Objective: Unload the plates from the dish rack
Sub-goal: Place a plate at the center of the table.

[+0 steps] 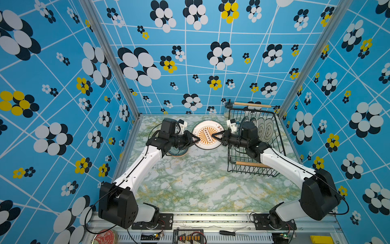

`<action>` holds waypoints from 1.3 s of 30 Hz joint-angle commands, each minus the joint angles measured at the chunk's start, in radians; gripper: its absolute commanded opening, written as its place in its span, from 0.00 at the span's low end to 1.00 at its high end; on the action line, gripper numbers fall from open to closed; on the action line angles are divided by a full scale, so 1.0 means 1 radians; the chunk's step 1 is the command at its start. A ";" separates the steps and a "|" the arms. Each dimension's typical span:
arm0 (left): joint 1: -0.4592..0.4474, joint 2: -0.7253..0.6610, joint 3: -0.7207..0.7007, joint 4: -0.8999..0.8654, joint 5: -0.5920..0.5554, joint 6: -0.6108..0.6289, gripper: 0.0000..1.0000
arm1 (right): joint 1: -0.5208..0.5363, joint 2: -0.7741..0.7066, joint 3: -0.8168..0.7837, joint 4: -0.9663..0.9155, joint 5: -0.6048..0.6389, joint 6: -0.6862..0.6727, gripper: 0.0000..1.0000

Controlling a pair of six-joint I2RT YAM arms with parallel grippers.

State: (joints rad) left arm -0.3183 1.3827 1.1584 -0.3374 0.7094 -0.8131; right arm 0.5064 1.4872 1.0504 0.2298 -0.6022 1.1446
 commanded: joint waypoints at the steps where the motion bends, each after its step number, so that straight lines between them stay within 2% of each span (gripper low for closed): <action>1: -0.019 0.015 -0.006 0.030 0.039 0.035 0.16 | 0.032 0.029 0.038 0.031 -0.031 -0.012 0.13; 6: -0.018 0.027 -0.007 0.026 0.048 0.031 0.10 | 0.042 0.049 0.052 0.015 -0.032 -0.024 0.17; 10: -0.016 0.036 0.002 -0.014 0.027 0.038 0.00 | 0.048 0.055 0.066 -0.006 -0.025 -0.040 0.30; 19: 0.013 0.022 -0.005 -0.074 0.007 0.043 0.00 | 0.049 0.063 0.084 -0.014 -0.014 -0.055 0.52; 22: 0.030 0.001 -0.009 -0.092 0.010 0.049 0.00 | 0.049 0.067 0.099 -0.045 -0.006 -0.074 0.68; 30: 0.125 -0.096 -0.035 -0.187 0.011 0.061 0.00 | 0.049 0.042 0.198 -0.393 0.127 -0.270 0.99; 34: 0.173 -0.143 -0.055 -0.257 0.008 0.075 0.00 | 0.049 0.031 0.267 -0.604 0.249 -0.379 0.99; 39: 0.226 -0.208 -0.079 -0.385 -0.048 0.109 0.00 | 0.049 0.034 0.387 -0.885 0.435 -0.533 0.99</action>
State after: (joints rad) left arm -0.1154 1.2240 1.0916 -0.6209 0.6857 -0.7502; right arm 0.5541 1.5494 1.3632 -0.3985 -0.3317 0.7593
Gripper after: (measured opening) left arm 0.082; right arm 0.992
